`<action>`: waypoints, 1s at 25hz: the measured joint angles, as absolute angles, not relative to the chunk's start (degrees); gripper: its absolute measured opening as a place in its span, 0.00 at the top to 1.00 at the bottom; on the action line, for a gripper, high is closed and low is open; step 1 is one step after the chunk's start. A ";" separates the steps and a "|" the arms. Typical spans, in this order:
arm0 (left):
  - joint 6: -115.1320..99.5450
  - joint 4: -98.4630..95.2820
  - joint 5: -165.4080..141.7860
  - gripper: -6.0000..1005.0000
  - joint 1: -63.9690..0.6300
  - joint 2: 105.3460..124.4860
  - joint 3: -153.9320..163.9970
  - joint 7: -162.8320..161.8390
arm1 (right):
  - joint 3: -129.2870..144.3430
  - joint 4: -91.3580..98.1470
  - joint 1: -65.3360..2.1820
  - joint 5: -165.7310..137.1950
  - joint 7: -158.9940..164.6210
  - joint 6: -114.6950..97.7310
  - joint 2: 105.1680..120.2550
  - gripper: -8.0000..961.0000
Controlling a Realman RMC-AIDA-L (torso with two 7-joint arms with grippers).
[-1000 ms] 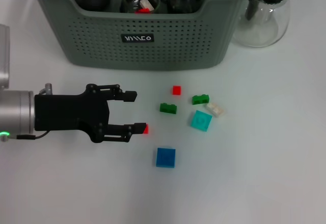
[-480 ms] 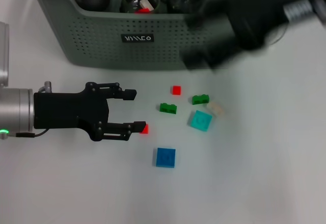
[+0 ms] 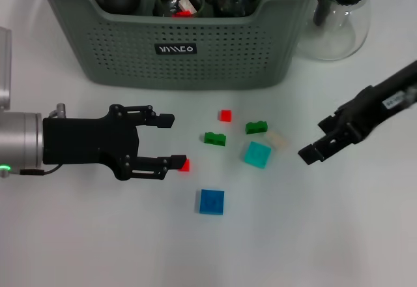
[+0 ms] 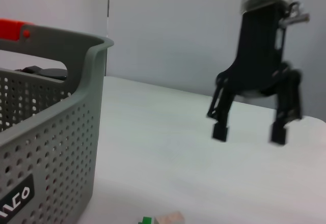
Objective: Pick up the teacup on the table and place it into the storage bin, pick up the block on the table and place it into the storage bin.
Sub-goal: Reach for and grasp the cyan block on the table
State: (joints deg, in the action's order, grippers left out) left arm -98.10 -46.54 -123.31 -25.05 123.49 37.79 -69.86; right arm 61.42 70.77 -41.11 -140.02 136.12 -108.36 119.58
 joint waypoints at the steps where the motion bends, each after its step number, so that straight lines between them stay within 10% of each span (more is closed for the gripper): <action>1: -98.09 -46.53 -123.31 0.24 -25.05 123.50 37.79 -69.86 | 61.71 69.57 -42.15 -142.60 137.17 -107.26 119.98 0.05; 25: -98.32 -46.49 -123.31 0.24 -24.78 123.51 37.84 -69.87 | 81.00 55.85 -50.96 -145.12 140.05 -89.52 120.40 0.05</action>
